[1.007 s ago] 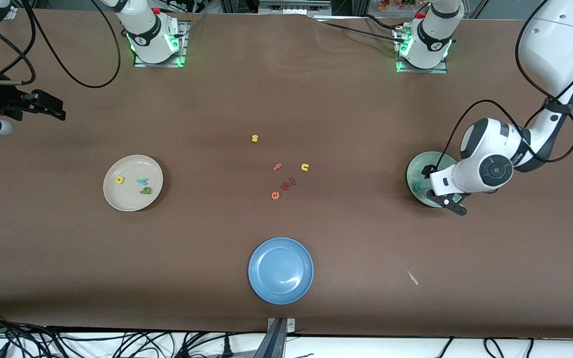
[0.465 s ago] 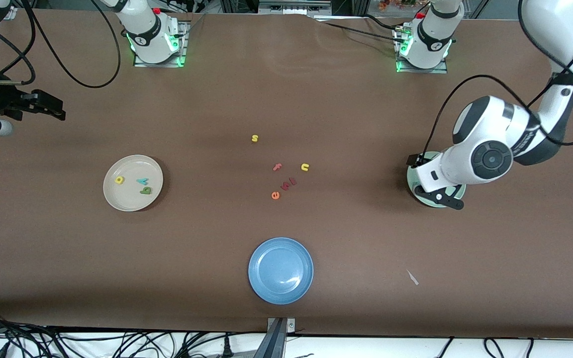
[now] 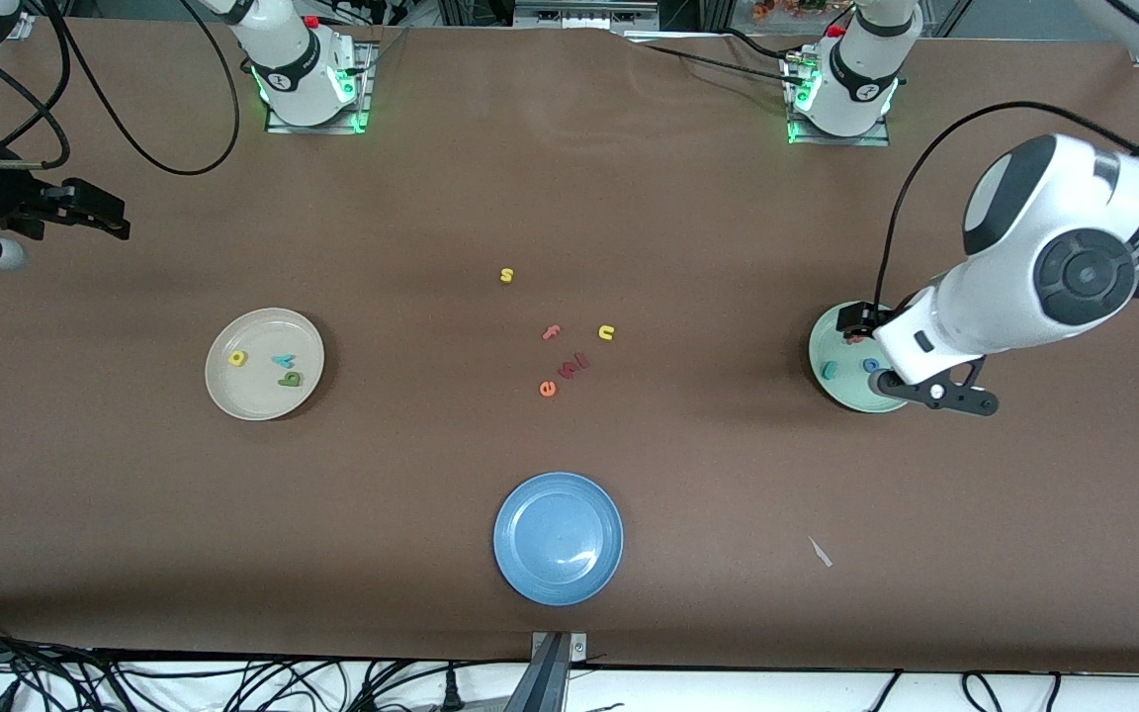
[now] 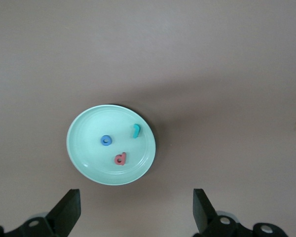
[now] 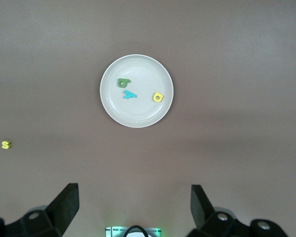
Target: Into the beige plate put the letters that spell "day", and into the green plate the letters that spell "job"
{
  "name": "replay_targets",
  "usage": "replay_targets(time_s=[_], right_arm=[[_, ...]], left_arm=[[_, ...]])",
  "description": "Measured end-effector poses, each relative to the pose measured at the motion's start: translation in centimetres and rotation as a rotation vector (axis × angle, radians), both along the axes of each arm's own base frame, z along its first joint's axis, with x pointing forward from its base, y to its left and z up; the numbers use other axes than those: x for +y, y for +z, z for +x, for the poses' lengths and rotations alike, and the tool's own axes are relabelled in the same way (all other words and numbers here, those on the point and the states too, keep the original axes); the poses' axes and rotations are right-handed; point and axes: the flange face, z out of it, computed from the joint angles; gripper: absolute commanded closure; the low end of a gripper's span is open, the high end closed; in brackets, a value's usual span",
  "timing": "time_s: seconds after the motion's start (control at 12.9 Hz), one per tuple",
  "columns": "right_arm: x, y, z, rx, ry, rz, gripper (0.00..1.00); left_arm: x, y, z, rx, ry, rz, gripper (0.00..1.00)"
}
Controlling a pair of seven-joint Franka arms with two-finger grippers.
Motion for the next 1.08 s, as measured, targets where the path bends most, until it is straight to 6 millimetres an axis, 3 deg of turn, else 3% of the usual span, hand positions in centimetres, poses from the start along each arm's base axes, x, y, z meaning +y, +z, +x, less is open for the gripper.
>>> replay_targets(time_s=[0.31, 0.54, 0.85, 1.08], right_arm=[[0.0, 0.0, 0.0, 0.0, 0.0, 0.0, 0.0], [-0.1, 0.0, 0.0, 0.0, -0.001, 0.0, 0.0], [-0.1, 0.0, 0.0, 0.0, -0.001, 0.0, 0.0], [-0.1, 0.0, 0.0, 0.0, -0.001, 0.0, 0.0]], left_arm=[[1.8, 6.4, -1.5, -0.091, 0.084, 0.022, 0.0], [3.9, 10.0, -2.8, -0.12, 0.179, -0.006, 0.0], [5.2, 12.2, -3.2, -0.185, 0.221, 0.022, 0.0], [5.4, 12.0, -3.5, -0.199, 0.18, 0.008, 0.0]])
